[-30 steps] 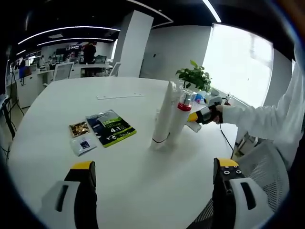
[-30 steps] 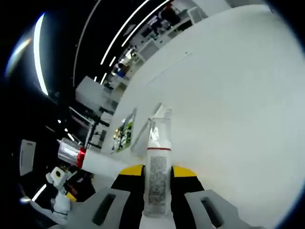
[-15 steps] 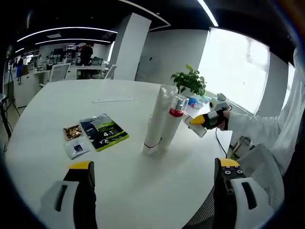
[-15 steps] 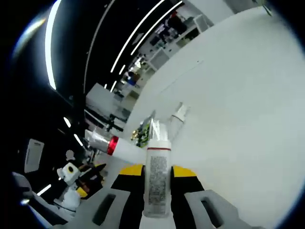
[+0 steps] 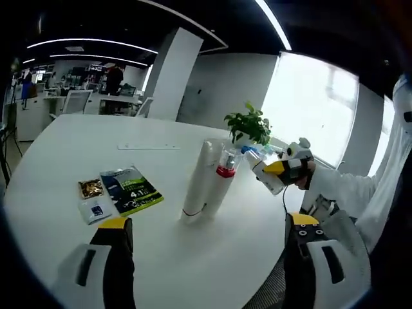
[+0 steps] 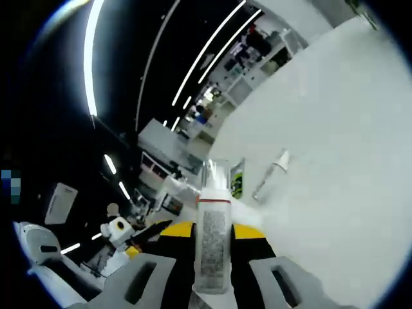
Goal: Arrange the skincare products in the storage area until every visible bottle or jar stands upright without overlapping.
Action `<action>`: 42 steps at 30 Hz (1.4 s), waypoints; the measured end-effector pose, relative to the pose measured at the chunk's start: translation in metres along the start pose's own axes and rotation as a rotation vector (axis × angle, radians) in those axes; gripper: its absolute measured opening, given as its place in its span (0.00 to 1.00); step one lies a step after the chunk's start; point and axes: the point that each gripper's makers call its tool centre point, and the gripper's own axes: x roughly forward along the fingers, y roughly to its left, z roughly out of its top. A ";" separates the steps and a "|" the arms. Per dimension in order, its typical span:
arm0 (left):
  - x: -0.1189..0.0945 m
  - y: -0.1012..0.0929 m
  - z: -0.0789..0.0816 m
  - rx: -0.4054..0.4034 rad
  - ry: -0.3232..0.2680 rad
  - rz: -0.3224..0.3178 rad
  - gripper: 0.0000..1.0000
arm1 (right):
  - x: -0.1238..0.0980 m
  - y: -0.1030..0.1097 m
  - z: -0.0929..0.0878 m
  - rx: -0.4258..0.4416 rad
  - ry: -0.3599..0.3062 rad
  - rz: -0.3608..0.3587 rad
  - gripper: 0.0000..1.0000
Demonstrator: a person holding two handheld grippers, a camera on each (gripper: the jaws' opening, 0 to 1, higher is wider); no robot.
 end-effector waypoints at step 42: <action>0.015 -0.076 0.075 -0.217 -0.227 -0.302 0.43 | 0.028 0.136 -0.051 -0.375 0.151 0.224 0.12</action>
